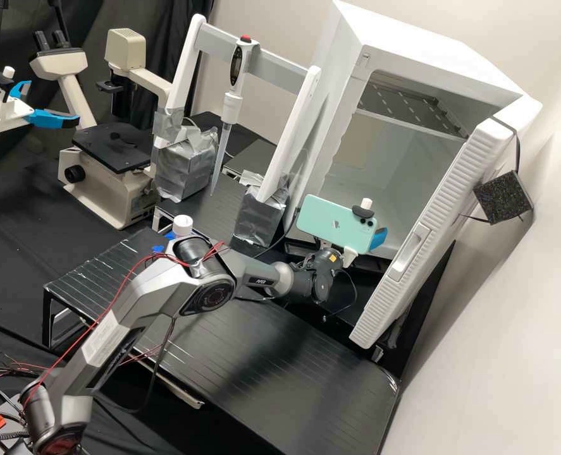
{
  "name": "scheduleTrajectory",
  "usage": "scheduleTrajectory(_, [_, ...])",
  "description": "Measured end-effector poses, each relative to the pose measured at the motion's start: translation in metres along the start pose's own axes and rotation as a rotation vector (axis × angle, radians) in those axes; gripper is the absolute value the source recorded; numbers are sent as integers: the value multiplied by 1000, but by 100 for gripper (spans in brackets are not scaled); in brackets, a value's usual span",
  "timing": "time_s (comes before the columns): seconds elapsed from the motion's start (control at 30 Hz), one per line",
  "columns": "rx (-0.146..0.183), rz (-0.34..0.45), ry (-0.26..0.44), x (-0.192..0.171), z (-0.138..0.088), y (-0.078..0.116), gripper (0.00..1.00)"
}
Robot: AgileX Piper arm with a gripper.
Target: Move the petri dish to the microscope
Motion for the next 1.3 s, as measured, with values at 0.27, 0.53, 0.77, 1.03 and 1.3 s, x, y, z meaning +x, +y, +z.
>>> scheduleTrajectory(0.27, [23, 19, -20, -30, 13, 9, 0])
scheduleTrajectory(0.53, [50, 39, -3, -63, 16, 13, 0])
scheduleTrajectory(0.77, [71, 49, 59, -110, 16, 11, 0])
scheduleTrajectory(1.03, [100, 50, 76, -172, 1, -1, 0])
scheduleTrajectory(1.3, [37, 20, 94, -224, -42, -13, 0])
